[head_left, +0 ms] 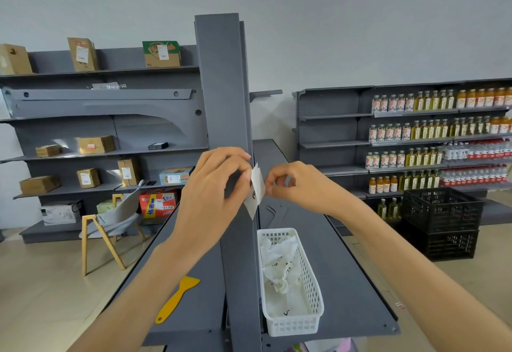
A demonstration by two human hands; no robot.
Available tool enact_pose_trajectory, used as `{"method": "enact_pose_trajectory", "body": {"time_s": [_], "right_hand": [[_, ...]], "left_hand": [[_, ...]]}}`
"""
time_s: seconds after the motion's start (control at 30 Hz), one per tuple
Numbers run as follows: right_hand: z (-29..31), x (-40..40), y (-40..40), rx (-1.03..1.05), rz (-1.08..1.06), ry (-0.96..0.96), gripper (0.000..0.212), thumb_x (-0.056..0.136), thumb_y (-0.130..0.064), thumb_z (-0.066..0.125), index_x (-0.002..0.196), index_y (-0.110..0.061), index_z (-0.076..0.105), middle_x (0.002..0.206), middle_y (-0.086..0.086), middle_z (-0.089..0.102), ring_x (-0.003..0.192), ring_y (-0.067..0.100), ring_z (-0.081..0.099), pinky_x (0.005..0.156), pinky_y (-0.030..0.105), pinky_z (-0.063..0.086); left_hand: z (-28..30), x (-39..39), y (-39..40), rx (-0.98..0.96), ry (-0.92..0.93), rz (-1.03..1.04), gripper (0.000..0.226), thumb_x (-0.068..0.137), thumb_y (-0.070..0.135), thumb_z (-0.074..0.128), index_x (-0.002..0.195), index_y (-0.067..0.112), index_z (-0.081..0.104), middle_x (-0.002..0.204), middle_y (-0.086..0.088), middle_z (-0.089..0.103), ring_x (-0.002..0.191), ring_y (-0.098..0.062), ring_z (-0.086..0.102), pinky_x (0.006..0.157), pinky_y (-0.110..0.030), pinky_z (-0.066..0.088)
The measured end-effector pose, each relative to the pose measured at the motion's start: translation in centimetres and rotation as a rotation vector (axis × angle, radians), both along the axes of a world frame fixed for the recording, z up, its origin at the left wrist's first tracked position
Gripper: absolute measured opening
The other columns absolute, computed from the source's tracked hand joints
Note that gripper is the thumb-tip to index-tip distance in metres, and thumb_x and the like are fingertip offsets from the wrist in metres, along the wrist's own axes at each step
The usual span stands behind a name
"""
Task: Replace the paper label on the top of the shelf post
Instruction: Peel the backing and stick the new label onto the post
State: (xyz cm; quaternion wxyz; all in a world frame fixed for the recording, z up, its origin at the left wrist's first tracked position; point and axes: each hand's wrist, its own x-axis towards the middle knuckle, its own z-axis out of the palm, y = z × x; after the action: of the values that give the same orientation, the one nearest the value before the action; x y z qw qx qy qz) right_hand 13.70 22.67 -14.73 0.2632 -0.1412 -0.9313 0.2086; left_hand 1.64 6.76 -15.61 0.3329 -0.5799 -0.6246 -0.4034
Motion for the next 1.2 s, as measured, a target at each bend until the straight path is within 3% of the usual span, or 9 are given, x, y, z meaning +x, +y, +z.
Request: {"method": "enact_pose_trajectory", "body": {"time_s": [0.13,0.23,0.37,0.6,0.77,0.87,0.93,1.03,1.2], "right_hand": [[-2.1,-0.2,2.0,-0.029,-0.049,-0.012,0.007,0.090,-0.027,0.067,0.085,-0.024,0.070,0.078,-0.005,0.061,0.054,-0.003,0.048,0.054,0.009,0.037],[-3.9,-0.2,3.5,-0.081,-0.065,-0.056,0.006,0.091,-0.024,0.067,0.088,-0.021,0.071,0.081,-0.004,0.063,0.057,0.003,0.053,0.059,0.019,0.049],[-5.7,-0.2,5.0,-0.184,-0.066,-0.119,0.007,0.093,-0.012,0.061,0.092,-0.009,0.068,0.078,-0.005,0.064,0.056,0.010,0.060,0.046,0.008,0.044],[-7.2,0.4,5.9,-0.381,0.085,-0.106,0.018,0.096,-0.009,0.054,0.084,-0.020,0.062,0.096,0.005,0.076,0.066,0.008,0.066,0.059,0.018,0.047],[-9.3,-0.3,6.7,-0.187,-0.043,-0.221,0.020,0.090,-0.009,0.053,0.083,-0.021,0.066,0.084,0.000,0.076,0.068,0.015,0.071,0.059,0.016,0.051],[-10.9,-1.0,6.5,0.023,-0.149,-0.356,0.015,0.086,-0.022,0.061,0.077,-0.031,0.069,0.078,-0.011,0.075,0.073,0.012,0.073,0.074,0.030,0.059],[-11.5,-1.3,6.1,0.164,-0.220,-0.370,0.008,0.083,-0.034,0.070,0.080,-0.028,0.073,0.085,-0.011,0.076,0.079,0.015,0.071,0.072,0.028,0.055],[-11.7,-1.7,5.7,0.263,-0.280,-0.295,0.029,0.082,-0.051,0.071,0.077,-0.023,0.071,0.084,-0.007,0.076,0.078,0.018,0.070,0.065,0.026,0.049],[-10.6,-1.3,5.6,0.195,-0.313,-0.225,0.010,0.091,-0.033,0.062,0.093,-0.024,0.061,0.089,-0.008,0.071,0.088,0.026,0.068,0.066,0.030,0.044]], "left_hand": [[0.4,0.3,0.3,0.028,-0.045,-0.027,0.012,0.097,0.018,0.051,0.089,0.017,0.060,0.109,0.010,0.062,0.104,-0.010,0.051,0.079,-0.009,0.037],[0.5,0.3,0.4,0.044,-0.048,-0.035,0.013,0.098,0.018,0.049,0.093,0.016,0.060,0.107,0.009,0.062,0.101,-0.011,0.052,0.078,-0.013,0.039],[0.6,0.2,0.5,0.070,-0.046,-0.044,0.018,0.098,0.023,0.044,0.097,0.016,0.061,0.104,0.007,0.062,0.097,-0.012,0.052,0.074,-0.019,0.042],[-0.2,0.1,0.7,0.061,-0.029,-0.026,0.024,0.098,0.029,0.042,0.099,0.015,0.062,0.104,0.007,0.063,0.097,-0.008,0.052,0.073,-0.011,0.038],[-0.1,0.1,0.9,0.053,-0.038,-0.024,0.025,0.098,0.030,0.042,0.099,0.016,0.063,0.102,0.007,0.063,0.095,-0.010,0.053,0.074,-0.010,0.038],[0.1,0.5,1.0,0.056,-0.035,-0.032,0.019,0.097,0.025,0.046,0.097,0.015,0.063,0.099,0.008,0.064,0.094,-0.010,0.053,0.074,-0.013,0.040],[0.2,0.8,1.1,0.060,-0.028,-0.028,0.018,0.097,0.024,0.047,0.097,0.016,0.063,0.098,0.010,0.063,0.094,-0.009,0.052,0.075,-0.012,0.039],[0.2,0.9,1.0,0.060,-0.026,-0.024,0.017,0.097,0.024,0.047,0.096,0.016,0.063,0.097,0.011,0.062,0.094,-0.007,0.051,0.076,-0.010,0.038],[0.0,0.7,0.8,0.045,-0.044,0.022,0.014,0.097,0.023,0.051,0.096,0.017,0.063,0.098,0.010,0.065,0.094,-0.004,0.051,0.074,-0.006,0.037]]}}
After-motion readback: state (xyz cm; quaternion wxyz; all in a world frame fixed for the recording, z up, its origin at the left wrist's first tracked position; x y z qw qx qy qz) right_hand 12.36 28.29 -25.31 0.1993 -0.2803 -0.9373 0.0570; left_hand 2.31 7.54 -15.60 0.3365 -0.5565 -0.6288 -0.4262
